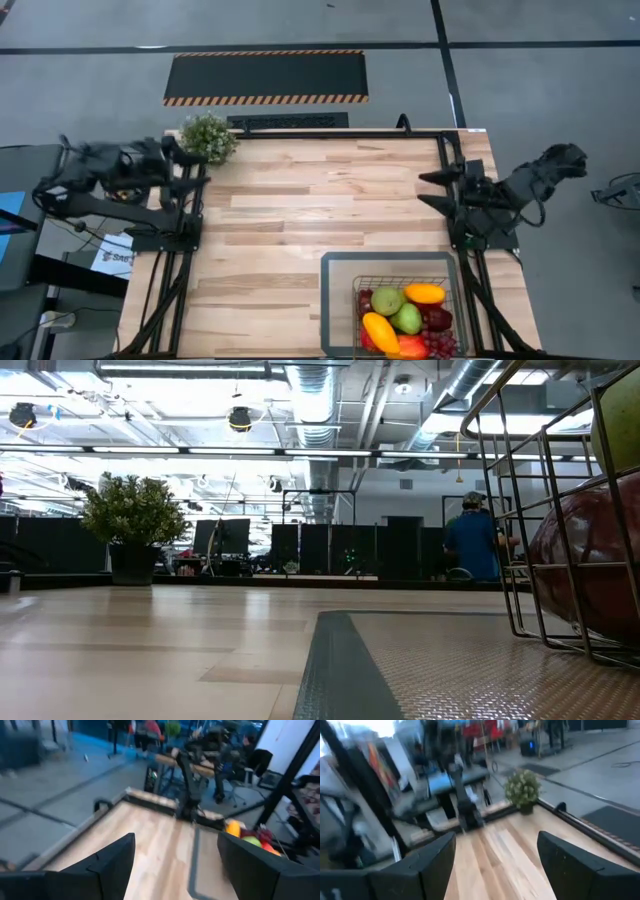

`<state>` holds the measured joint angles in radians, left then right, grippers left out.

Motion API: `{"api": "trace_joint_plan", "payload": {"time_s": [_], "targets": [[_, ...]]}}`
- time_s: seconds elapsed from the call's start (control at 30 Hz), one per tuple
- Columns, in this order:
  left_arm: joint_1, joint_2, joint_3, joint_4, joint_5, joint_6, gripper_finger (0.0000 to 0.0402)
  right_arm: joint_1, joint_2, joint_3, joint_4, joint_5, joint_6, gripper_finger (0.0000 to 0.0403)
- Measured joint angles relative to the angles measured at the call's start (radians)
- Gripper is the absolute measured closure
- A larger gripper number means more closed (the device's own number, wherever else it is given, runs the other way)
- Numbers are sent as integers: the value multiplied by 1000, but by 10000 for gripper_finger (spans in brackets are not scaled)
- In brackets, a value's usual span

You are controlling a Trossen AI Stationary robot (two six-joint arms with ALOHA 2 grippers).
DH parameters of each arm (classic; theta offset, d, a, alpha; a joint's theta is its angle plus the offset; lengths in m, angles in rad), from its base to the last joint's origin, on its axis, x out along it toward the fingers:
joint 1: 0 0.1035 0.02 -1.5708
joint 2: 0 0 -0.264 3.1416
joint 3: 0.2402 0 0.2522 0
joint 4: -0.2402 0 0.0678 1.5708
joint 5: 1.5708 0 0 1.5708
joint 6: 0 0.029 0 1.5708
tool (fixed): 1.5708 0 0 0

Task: Build produce basket
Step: Return to Home Position

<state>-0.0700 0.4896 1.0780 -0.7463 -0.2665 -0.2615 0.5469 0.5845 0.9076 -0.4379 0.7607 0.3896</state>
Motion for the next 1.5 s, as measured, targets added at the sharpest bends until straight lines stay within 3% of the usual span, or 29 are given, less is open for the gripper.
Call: {"api": "trace_joint_plan", "payload": {"time_s": [0.2,0.3,0.4,0.57,0.7,0.93,1.33,1.5], "targets": [[0,-175,-296,99,18,-103,130,-27,-321,-423,324,-1,-3,103],[0,-252,-385,117,-8,-147,130,-49,-471,-554,417,-24,-22,103],[0,-330,-445,127,-2,-169,130,-69,-586,-635,488,-120,-71,103],[0,-448,-542,180,57,-174,130,-97,-574,-684,655,-333,-218,103],[0,-489,-615,189,75,-200,130,-128,-567,-748,650,-328,-183,103],[0,-487,-726,250,140,-209,130,-206,-579,-899,821,-322,-145,103],[0,-488,-883,406,163,-176,130,-354,-579,-900,539,-317,50,103],[0,-485,-1006,589,238,-223,130,-374,-579,-900,530,-318,75,103]]}}
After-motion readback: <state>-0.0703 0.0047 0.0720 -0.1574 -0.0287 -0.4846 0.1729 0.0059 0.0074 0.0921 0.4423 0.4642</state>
